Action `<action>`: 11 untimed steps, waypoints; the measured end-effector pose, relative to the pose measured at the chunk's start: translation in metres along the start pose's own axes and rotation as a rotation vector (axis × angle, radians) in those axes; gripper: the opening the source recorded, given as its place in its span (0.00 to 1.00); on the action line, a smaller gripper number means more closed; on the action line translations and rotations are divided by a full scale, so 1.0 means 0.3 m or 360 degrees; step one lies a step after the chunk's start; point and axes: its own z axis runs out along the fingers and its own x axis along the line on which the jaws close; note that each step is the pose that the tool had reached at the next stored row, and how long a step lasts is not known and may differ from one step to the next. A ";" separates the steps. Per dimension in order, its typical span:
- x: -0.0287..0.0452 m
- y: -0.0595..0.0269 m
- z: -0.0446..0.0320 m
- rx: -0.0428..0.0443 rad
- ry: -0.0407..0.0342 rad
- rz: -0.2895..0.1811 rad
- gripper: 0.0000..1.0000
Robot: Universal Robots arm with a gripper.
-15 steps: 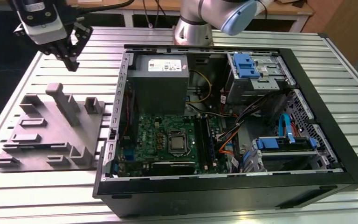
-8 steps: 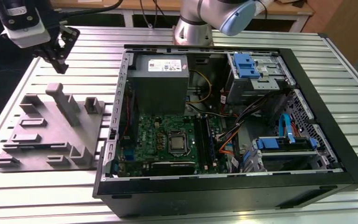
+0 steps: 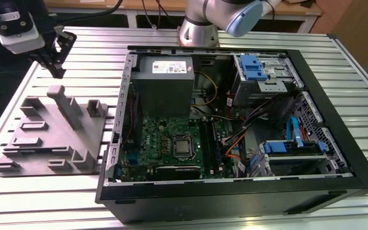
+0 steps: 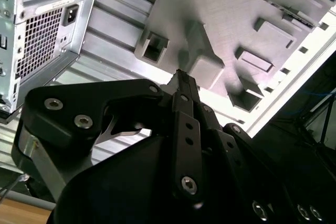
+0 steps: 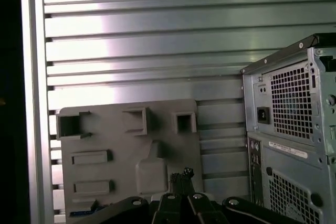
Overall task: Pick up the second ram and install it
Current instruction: 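Reach for the second ram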
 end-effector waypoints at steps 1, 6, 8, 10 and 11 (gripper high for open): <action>0.003 -0.004 0.002 0.0000 0.0000 0.0000 0.10; 0.018 -0.025 0.011 0.0000 0.0000 0.0000 0.10; 0.025 -0.033 0.015 0.0000 0.0000 0.0000 0.10; 0.030 -0.040 0.022 0.0000 0.0000 0.0000 0.10; 0.032 -0.043 0.025 0.0000 0.0000 0.0000 0.10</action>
